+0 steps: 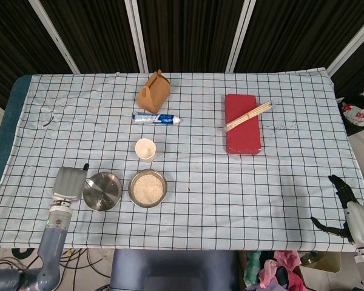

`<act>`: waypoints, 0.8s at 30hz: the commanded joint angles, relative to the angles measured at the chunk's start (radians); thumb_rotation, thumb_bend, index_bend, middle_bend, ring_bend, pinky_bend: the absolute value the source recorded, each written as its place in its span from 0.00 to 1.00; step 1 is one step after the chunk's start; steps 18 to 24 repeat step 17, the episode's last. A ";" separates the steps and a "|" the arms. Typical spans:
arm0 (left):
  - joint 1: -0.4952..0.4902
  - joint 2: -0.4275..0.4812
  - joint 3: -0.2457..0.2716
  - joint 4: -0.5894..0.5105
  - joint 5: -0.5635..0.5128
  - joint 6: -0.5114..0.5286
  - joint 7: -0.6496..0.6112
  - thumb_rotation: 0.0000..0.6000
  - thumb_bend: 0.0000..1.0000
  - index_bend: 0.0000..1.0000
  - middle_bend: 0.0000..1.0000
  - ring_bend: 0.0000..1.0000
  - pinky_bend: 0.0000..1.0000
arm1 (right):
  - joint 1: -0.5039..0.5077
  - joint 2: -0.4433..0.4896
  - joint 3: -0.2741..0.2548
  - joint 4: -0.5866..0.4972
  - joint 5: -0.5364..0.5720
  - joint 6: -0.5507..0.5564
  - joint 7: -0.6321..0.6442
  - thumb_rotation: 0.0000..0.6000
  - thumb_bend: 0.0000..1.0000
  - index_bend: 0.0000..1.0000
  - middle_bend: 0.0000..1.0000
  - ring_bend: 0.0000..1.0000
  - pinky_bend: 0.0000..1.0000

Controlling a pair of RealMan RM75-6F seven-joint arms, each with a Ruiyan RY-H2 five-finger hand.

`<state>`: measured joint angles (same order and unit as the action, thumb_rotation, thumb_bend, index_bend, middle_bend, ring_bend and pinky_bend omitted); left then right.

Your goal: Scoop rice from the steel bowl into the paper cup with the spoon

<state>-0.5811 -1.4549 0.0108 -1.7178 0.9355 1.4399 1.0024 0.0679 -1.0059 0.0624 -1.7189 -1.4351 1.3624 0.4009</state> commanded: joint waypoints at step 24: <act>0.360 0.207 0.168 0.131 0.508 0.308 -0.629 1.00 0.02 0.00 0.00 0.00 0.00 | -0.003 -0.049 -0.017 0.042 -0.055 0.046 -0.139 1.00 0.16 0.00 0.00 0.00 0.18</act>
